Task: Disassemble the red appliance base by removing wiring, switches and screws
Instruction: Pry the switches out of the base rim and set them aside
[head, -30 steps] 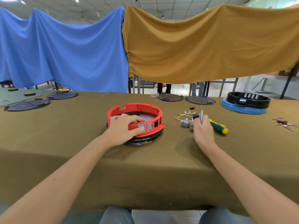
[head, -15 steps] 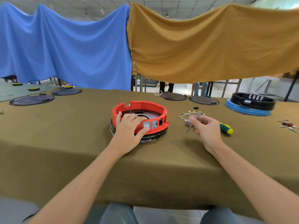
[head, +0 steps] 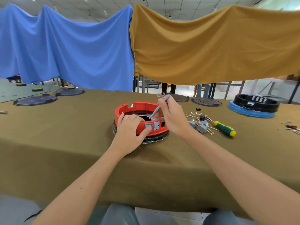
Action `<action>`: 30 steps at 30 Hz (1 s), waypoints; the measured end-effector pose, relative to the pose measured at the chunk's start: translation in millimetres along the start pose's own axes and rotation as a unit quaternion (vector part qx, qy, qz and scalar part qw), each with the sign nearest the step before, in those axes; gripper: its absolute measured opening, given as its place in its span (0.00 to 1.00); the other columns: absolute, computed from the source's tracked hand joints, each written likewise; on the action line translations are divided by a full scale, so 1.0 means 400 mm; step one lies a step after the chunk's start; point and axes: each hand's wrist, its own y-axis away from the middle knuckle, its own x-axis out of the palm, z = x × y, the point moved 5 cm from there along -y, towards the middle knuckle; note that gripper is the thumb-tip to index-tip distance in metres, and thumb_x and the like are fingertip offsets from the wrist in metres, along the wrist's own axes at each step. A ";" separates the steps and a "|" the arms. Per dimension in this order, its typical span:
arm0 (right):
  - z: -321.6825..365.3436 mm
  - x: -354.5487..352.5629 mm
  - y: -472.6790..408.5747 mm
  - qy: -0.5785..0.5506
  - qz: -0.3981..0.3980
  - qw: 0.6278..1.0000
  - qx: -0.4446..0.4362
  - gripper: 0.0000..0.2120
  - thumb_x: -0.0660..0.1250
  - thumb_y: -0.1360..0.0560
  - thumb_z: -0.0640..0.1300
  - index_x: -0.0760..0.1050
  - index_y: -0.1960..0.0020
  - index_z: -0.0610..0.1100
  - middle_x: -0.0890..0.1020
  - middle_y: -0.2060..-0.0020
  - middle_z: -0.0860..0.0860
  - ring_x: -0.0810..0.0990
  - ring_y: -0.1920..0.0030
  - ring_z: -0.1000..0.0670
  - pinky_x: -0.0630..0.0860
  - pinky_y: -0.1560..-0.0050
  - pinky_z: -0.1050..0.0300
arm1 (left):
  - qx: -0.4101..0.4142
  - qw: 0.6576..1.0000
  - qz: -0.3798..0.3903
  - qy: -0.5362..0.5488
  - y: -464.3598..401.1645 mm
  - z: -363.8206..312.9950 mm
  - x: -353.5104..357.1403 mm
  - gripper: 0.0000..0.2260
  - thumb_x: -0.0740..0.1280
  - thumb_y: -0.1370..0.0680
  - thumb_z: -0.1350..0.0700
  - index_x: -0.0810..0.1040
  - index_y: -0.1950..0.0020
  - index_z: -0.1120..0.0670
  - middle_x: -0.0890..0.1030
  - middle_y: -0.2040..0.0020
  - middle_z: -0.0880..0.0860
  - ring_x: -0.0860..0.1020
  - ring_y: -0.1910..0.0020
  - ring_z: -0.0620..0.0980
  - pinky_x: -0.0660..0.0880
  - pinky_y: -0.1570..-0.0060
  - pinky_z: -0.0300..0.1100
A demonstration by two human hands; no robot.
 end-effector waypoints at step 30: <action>0.014 0.023 -0.086 0.139 0.138 0.979 0.048 0.12 0.57 0.16 0.49 0.70 0.54 0.44 0.81 0.69 0.47 0.79 0.73 0.55 0.77 0.70 0.62 | 0.001 1.000 -0.004 -0.026 0.000 0.005 0.005 0.12 0.67 0.23 0.43 0.77 0.48 0.51 0.74 0.54 0.44 0.72 0.48 0.48 0.54 0.27 0.52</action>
